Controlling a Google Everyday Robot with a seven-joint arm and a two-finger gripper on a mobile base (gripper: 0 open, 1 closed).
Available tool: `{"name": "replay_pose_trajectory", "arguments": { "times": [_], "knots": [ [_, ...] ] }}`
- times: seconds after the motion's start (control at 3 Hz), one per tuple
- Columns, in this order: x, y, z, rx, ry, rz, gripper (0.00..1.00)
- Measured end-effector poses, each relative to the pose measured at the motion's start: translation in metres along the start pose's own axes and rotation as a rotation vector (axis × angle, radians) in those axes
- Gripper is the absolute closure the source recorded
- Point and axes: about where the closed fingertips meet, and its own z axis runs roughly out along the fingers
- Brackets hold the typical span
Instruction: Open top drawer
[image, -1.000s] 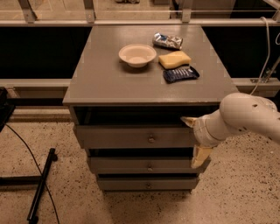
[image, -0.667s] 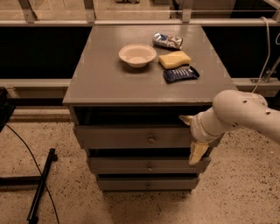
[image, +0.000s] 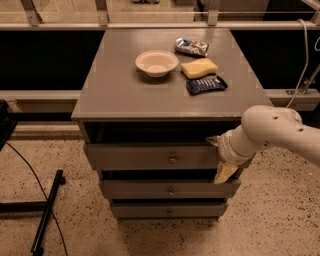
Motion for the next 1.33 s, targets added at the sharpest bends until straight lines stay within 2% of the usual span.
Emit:
{"name": "replay_pose_trajectory", "arguments": {
  "times": [0.67,1.33],
  "knots": [
    [-0.003,0.026,-0.003,-0.094,-0.03,-0.011,0.47],
    [-0.003,0.026,-0.005,-0.097,-0.031,-0.011,0.39]
  ]
}}
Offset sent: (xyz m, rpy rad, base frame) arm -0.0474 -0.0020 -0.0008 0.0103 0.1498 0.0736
